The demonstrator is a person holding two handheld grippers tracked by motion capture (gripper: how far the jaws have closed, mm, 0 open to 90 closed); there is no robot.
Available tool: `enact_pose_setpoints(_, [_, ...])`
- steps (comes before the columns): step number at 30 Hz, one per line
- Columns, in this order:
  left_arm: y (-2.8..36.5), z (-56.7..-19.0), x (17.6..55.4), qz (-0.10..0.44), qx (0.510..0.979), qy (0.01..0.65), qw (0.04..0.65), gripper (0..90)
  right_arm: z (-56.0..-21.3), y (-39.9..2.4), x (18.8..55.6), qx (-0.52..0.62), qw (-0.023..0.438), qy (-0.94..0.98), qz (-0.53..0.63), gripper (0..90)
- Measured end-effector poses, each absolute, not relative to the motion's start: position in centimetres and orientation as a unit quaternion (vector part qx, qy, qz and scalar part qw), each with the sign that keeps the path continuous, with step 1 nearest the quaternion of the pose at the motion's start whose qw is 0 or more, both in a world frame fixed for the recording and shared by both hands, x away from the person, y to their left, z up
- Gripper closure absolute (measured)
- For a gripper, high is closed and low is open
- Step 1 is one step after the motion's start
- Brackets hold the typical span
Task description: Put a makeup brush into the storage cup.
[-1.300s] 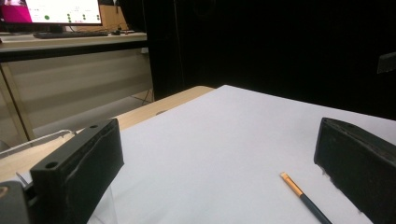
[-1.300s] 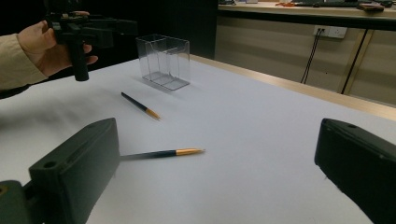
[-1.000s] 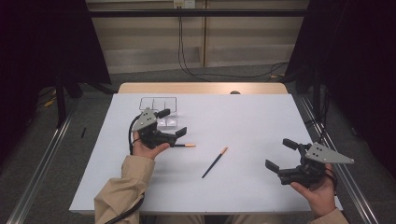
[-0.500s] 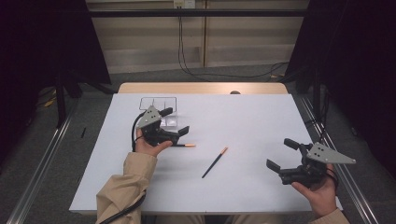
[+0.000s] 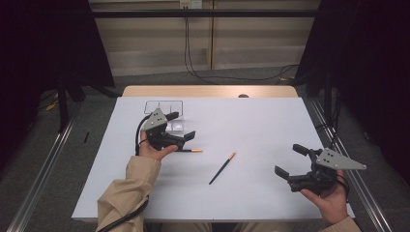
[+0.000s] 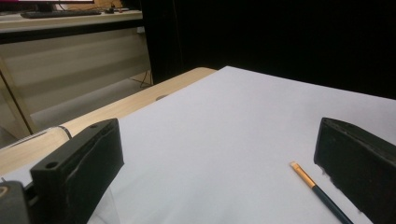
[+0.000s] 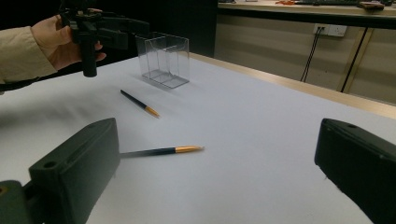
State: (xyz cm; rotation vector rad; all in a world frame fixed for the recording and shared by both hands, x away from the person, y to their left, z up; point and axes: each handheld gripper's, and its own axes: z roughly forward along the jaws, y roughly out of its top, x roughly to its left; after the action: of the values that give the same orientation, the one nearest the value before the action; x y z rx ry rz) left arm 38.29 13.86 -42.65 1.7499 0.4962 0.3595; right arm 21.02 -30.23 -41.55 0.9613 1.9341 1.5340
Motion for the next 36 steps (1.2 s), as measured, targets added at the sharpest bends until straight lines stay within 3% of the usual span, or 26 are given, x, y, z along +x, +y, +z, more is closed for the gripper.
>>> enact_pose_setpoints(36, [12.6, -41.5, 40.4, 0.127, 0.847, 0.2, 0.475, 1.9, -41.7, -29.8, 21.0, 0.346, 0.24, 0.717, 0.555, 0.0])
